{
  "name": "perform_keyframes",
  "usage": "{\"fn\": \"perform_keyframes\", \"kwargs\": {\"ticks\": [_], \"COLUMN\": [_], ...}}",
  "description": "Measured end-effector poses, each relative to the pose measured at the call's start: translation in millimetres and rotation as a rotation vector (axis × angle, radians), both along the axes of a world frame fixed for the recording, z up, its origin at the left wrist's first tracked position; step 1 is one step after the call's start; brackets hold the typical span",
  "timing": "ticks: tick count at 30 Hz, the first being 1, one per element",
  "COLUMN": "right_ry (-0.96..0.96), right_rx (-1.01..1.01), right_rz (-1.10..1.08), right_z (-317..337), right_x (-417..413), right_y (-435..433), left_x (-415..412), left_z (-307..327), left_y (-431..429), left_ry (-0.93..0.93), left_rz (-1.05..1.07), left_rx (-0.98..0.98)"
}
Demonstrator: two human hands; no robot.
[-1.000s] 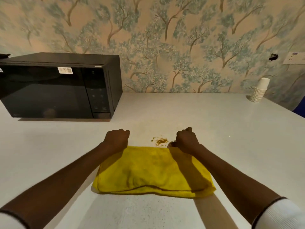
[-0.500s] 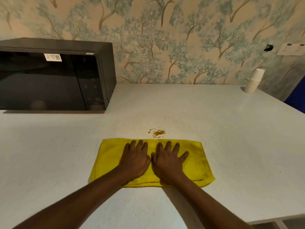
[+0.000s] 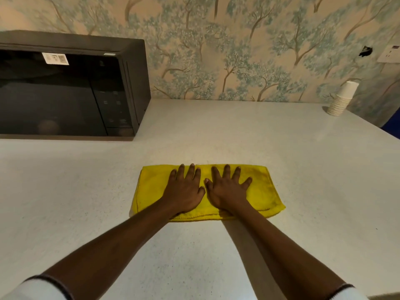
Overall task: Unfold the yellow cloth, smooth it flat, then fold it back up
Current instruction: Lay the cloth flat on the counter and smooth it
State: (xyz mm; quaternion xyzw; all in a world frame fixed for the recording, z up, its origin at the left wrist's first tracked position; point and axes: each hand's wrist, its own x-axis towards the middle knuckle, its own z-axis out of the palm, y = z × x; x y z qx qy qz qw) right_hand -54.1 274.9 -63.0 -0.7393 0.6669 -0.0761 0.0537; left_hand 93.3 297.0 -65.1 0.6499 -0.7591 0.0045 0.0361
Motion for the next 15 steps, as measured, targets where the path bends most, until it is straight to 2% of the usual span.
{"fn": "perform_keyframes", "kwargs": {"ticks": [15], "right_ry": [0.014], "right_rx": [0.014], "right_rz": [0.117], "right_z": [3.5], "right_x": [42.6], "right_y": [-119.5], "left_x": [36.0], "left_z": [1.9], "left_y": [-106.4], "left_ry": [-0.012], "left_rz": [0.150], "left_rx": [0.032]}}
